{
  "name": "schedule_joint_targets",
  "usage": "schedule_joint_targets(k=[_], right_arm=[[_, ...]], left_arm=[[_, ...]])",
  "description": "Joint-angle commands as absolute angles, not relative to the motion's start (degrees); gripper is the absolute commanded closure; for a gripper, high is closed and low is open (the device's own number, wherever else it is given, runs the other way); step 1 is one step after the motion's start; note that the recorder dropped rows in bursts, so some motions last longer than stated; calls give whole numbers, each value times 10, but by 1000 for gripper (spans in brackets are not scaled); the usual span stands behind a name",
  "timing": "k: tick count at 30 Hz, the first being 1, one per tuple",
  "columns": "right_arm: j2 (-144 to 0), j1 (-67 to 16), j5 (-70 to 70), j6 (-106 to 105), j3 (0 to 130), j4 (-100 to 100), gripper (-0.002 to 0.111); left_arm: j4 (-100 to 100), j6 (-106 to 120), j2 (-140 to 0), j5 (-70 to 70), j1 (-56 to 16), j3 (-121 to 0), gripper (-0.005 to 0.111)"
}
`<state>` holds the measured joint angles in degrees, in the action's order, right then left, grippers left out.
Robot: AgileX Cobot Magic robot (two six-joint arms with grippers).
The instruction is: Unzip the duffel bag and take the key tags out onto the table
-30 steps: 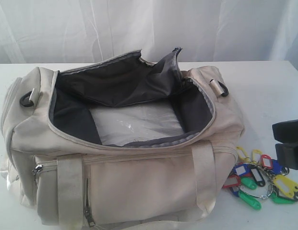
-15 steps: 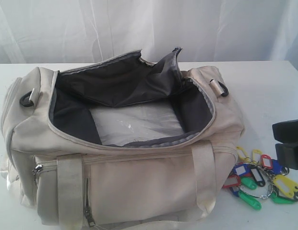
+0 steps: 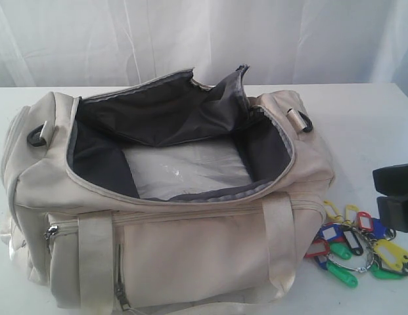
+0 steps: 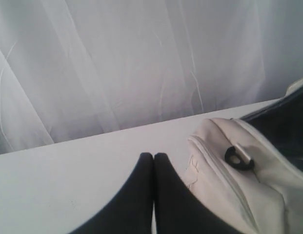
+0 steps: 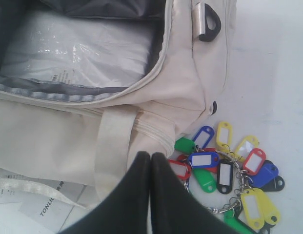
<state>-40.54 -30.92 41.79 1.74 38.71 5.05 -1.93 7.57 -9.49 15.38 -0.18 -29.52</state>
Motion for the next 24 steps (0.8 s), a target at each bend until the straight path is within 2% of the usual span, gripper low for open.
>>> schedule_joint_targets(k=[1,7,13,24], right_arm=[[-402,-309,417,13,386,49,108],[-402,-309,417,13,386,49,108],[-402,-309,420,13,386,49,108],[-402,-309,420,13,386,49,108]], left_arm=[[-25,75,-66,107,-1,-203,106],[-25,75,0,123,-1,-85,106],[-25,75,0,121,0,-1,106],[-28,76,0,113,-1,0,106]])
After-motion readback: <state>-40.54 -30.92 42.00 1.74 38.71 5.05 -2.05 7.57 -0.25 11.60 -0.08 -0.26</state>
